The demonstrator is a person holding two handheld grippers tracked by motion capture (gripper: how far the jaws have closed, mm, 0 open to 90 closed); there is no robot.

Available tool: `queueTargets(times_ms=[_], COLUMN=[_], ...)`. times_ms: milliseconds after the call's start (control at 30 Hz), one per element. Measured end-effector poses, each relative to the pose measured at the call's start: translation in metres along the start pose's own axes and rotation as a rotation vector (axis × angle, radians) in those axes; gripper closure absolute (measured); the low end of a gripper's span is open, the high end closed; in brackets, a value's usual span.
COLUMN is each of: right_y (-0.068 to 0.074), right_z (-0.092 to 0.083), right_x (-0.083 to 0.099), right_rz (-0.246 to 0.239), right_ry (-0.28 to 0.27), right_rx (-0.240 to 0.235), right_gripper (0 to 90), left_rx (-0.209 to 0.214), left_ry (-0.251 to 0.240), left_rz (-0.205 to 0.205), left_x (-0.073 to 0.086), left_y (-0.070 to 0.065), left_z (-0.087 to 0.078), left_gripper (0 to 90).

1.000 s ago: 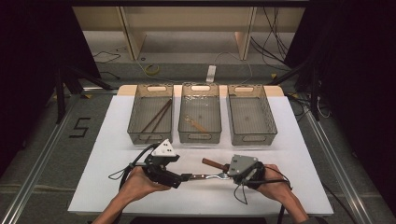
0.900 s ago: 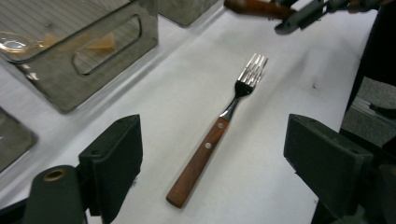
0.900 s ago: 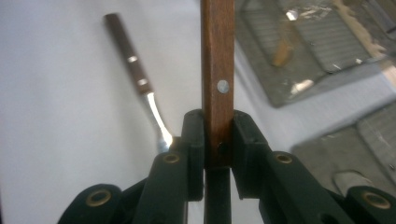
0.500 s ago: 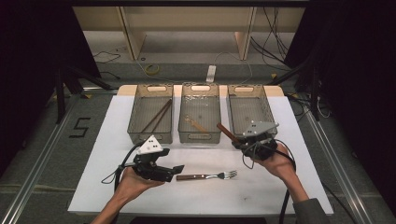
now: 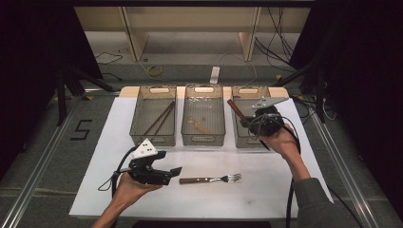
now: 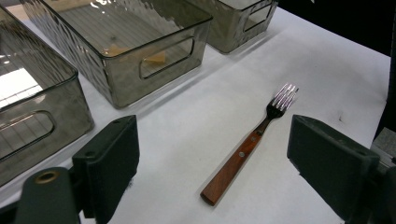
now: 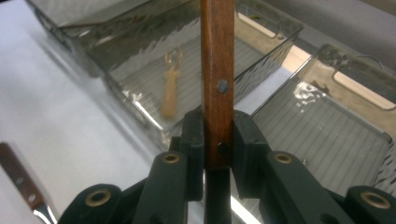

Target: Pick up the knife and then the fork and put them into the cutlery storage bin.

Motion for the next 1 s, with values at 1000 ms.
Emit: queueTargets(times_ms=[1000], right_y=[-0.078], right_z=[0.029], right_x=[-0.026], right_rz=[0.199], right_ry=[-0.007], right_rx=[0.112], right_gripper=[77.3], left_rx=[0.002], left_ry=[-0.006], left_rz=[-0.008], left_x=[0.002], left_y=[0.001], left_z=[-0.002], left_gripper=[15.7])
Point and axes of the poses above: each handheld gripper's, and its own axes: z roughly forward along the jaws, x roughly out of its underside, y roughly to its left, the point moved 8 cm from there along z, roughly forward along the jaws, and after that the axes turned 15 degrees about -x, right-handed, at the moved point
